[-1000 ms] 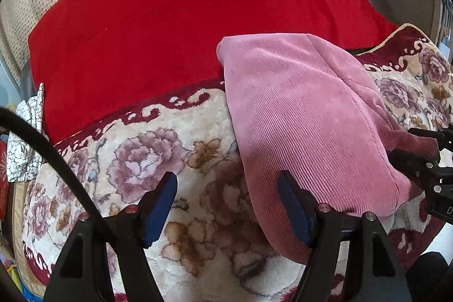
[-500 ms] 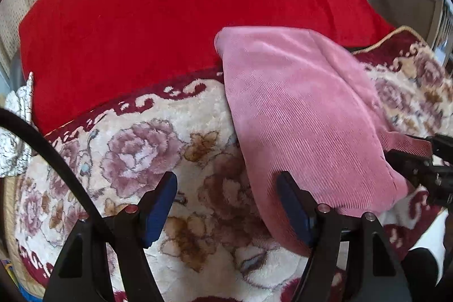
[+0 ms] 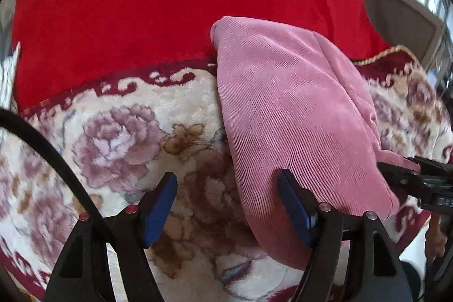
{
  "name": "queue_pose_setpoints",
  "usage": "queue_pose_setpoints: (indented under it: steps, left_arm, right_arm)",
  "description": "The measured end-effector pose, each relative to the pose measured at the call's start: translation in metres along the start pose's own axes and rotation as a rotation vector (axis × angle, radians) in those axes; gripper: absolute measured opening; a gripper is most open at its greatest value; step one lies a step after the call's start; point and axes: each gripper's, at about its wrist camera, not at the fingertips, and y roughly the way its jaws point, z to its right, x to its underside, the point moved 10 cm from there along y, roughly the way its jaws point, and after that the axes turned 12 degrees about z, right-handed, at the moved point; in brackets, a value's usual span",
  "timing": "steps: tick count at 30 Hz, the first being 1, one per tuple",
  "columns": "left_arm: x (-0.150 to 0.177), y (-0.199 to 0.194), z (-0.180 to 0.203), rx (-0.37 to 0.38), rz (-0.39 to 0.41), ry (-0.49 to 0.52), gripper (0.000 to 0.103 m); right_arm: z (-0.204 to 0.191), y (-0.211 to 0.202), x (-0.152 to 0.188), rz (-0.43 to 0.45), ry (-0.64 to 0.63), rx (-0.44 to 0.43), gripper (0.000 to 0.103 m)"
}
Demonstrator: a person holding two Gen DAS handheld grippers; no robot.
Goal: Fold large clothes
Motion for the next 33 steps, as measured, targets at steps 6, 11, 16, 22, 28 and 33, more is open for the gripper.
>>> queue_pose_setpoints:
  steps: [6,11,16,22,28,33]
  left_arm:
    - [0.003,0.004,-0.006,-0.121,-0.017,0.069,0.076]
    - [0.006,-0.002,-0.009,-0.201,-0.052,0.043,0.076]
    - [0.008,-0.031,-0.007,-0.262,-0.054,0.031,0.075]
    - [0.012,-0.108,-0.006,-0.270,-0.015,-0.040,0.075]
    - [-0.014,-0.183,-0.001,-0.272,0.070,-0.027,0.075]
    - [-0.054,-0.199,-0.003,-0.251,0.139,-0.023,0.081]
  right_arm:
    - [0.000,0.010,-0.005,-0.002,0.047,0.015,0.060]
    - [0.001,0.012,-0.002,0.019,0.073,0.044,0.062]
    - [0.002,-0.009,0.009,-0.016,0.105,0.067,0.062]
    - [-0.001,-0.071,-0.001,0.034,0.159,0.027,0.064]
    - [-0.026,-0.135,-0.020,0.119,0.136,-0.029,0.064]
    - [-0.030,-0.154,-0.051,0.174,0.158,-0.076,0.061]
